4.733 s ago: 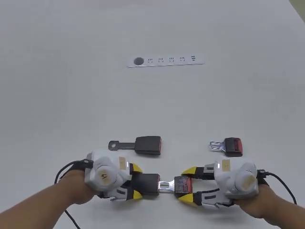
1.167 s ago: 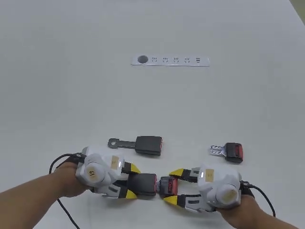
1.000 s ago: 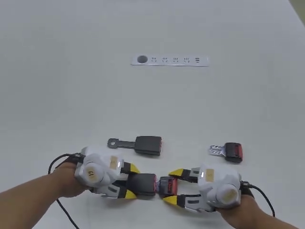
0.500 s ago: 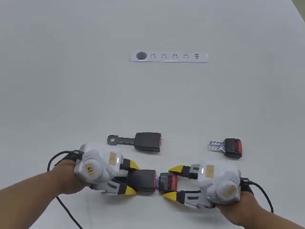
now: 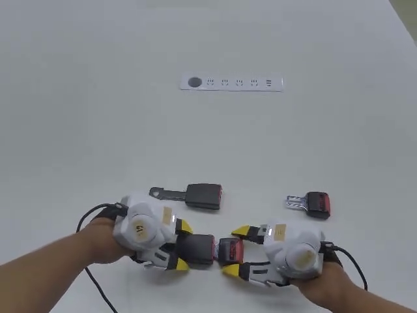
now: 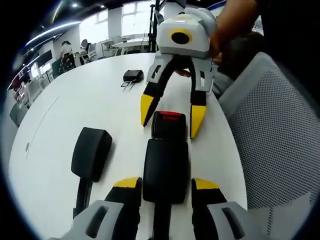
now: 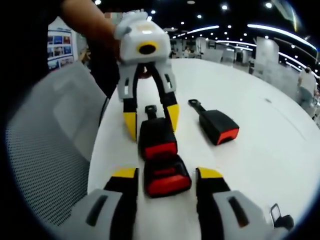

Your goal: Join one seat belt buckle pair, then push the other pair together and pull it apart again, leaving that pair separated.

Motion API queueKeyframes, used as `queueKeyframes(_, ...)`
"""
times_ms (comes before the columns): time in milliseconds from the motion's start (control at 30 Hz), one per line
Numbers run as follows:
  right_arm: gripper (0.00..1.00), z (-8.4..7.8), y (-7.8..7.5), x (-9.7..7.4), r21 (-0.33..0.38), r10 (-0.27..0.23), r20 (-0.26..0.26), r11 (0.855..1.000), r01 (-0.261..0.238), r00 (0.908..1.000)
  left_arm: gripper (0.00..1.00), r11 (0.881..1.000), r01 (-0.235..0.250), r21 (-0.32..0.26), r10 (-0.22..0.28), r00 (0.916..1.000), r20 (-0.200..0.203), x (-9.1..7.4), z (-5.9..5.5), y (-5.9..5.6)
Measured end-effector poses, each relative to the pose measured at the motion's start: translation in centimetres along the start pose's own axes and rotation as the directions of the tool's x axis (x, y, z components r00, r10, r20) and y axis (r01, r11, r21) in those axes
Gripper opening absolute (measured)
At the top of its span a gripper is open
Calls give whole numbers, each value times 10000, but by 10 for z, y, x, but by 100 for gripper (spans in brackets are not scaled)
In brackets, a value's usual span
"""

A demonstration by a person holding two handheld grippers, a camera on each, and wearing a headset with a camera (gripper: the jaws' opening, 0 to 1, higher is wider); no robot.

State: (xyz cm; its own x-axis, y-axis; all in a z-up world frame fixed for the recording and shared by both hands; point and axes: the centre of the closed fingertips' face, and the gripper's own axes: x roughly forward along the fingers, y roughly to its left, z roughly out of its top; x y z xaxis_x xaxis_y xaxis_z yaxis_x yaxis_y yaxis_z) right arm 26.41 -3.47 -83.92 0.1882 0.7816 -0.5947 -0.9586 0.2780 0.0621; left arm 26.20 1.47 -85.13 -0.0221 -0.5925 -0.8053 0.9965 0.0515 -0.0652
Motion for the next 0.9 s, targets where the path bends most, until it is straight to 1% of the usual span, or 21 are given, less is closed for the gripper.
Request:
queueKeyframes(33,59,2,-1,-1,104,-55,54,9999,55,10000,46,9998,-180,56,180,9998,22,-3,2,2)
queueKeyframes(67,68,6,-1,-3,288,-135,115,9995,132,9998,51,9994,-337,-64,339,9987,377,-6,8,4)
queueKeyframes(100,71,8,-2,-4,259,-195,163,9995,191,9997,56,9977,-571,-372,601,9945,857,-11,17,7)
queueKeyframes(133,73,9,-4,-7,142,-289,118,9995,288,9995,62,9954,-760,-577,814,9919,975,-15,19,10)
queueKeyframes(167,75,10,-5,-9,155,-338,99,9993,337,9994,66,9914,-996,-852,1085,9882,1078,-21,22,14)
queueKeyframes(200,78,10,-6,-12,226,-378,89,9990,376,9992,70,9902,-1072,-895,1171,9866,1136,-22,24,15)
queueKeyframes(233,81,11,-7,-15,221,-453,83,9987,451,9989,75,9886,-1285,-783,1371,9835,1177,-27,24,18)
queueKeyframes(267,83,14,-10,-20,158,-582,194,9982,579,9981,78,9869,-1431,-750,1508,9825,1091,-30,23,19)
queueKeyframes(333,84,19,-14,-28,168,-738,468,9972,730,9962,83,9846,-1596,-716,1672,9790,1167,-39,24,20)
queueKeyframes(367,85,21,-16,-34,188,-810,548,9966,801,9952,84,9808,-1828,-672,1898,9746,1186,-44,25,23)
queueKeyframes(400,86,22,-18,-38,127,-892,593,9960,886,9942,84,9784,-1957,-664,2024,9722,1175,-48,24,26)
queueKeyframes(433,86,22,-21,-44,-41,-996,535,9950,999,9936,85,9768,-2023,-708,2097,9703,1208,-52,24,27)
queueKeyframes(467,85,20,-24,-47,-104,-1055,455,9943,1061,9934,86,9738,-2123,-813,2217,9659,1335,-57,25,29)
queueKeyframes(533,85,14,-30,-53,28,-1182,317,9930,1182,9925,87,9693,-2275,-935,2389,9611,1385,-65,26,32)
queueKeyframes(600,84,7,-37,-61,123,-1341,144,9909,1339,9909,87,9659,-2435,-875,2538,9574,1374,-70,26,34)
queueKeyframes(667,84,7,-44,-71,155,-1521,188,9883,1518,9882,87,9642,-2516,-837,2611,9561,1329,-74,26,36)
queueKeyframes(700,84,7,-49,-77,242,-1669,236,9858,1664,9857,87,9630,-2574,-804,2663,9544,1348,-77,26,38)
queueKeyframes(767,83,4,-60,-87,237,-1975,146,9801,1971,9802,86,9589,-2703,-863,2801,9503,1360,-82,27,42)
queueKeyframes(833,82,-2,-68,-96,498,-2066,40,9772,2062,9784,86,9569,-2766,-884,2870,9472,1428,-86,29,45)
queueKeyframes(900,81,-4,-74,-103,417,-2125,25,9763,2122,9772,85,9567,-2796,-807,2888,9462,1458,-89,29,49)
